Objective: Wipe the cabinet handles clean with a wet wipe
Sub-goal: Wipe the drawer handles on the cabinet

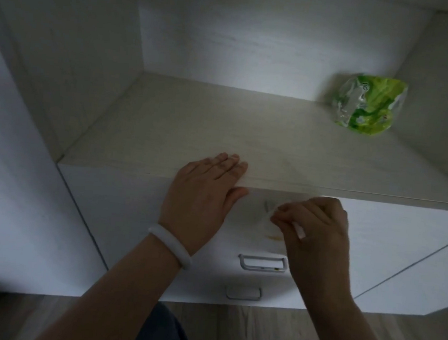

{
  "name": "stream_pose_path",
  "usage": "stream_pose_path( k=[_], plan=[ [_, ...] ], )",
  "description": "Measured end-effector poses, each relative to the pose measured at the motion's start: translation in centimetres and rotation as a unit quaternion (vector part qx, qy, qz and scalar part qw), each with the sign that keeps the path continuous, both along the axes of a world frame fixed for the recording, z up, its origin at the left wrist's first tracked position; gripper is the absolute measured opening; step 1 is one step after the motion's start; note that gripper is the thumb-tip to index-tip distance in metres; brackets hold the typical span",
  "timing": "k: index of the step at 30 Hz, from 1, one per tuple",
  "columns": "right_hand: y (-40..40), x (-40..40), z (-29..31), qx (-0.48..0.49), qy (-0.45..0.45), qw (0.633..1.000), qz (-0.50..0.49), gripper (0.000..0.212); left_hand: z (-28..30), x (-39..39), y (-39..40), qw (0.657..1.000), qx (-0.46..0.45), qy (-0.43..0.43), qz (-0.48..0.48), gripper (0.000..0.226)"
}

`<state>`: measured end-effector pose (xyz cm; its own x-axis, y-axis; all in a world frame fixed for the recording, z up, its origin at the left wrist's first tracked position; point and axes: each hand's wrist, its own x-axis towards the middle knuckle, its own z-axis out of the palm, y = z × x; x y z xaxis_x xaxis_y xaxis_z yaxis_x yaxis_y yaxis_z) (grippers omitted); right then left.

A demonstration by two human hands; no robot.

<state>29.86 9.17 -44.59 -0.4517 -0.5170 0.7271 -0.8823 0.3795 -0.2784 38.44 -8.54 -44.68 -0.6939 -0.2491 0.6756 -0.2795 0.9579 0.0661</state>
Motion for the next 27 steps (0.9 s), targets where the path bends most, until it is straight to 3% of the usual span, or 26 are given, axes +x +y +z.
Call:
stream_pose_path(
  k=[6, 12, 16, 23, 27],
  plan=[
    [-1.3, 1.3, 0.0, 0.006, -0.163, 0.986, -0.020, 0.022, -0.2, -0.1, 0.0, 1.000, 0.005, 0.003, 0.001, 0.045],
    [-2.5, 1.7, -0.2, 0.022, -0.051, 0.997, -0.052, 0.019, -0.2, 0.0, 0.0, 1.000, 0.007, 0.001, -0.001, 0.045],
    [-1.5, 0.8, -0.1, 0.007, -0.077, 0.997, -0.004, 0.016, -0.1, 0.0, -0.1, 1.000, -0.005, 0.005, -0.002, 0.045],
    [2.8, -1.7, 1.5, 0.034, -0.081, 0.996, -0.003, 0.012, -0.2, -0.1, 0.0, 1.000, -0.002, 0.004, 0.003, 0.045],
    [0.1, -0.4, 0.6, 0.047, -0.079, 0.996, -0.015, 0.010, -0.2, -0.2, 0.0, 1.000, -0.002, 0.012, 0.000, 0.045]
  ],
)
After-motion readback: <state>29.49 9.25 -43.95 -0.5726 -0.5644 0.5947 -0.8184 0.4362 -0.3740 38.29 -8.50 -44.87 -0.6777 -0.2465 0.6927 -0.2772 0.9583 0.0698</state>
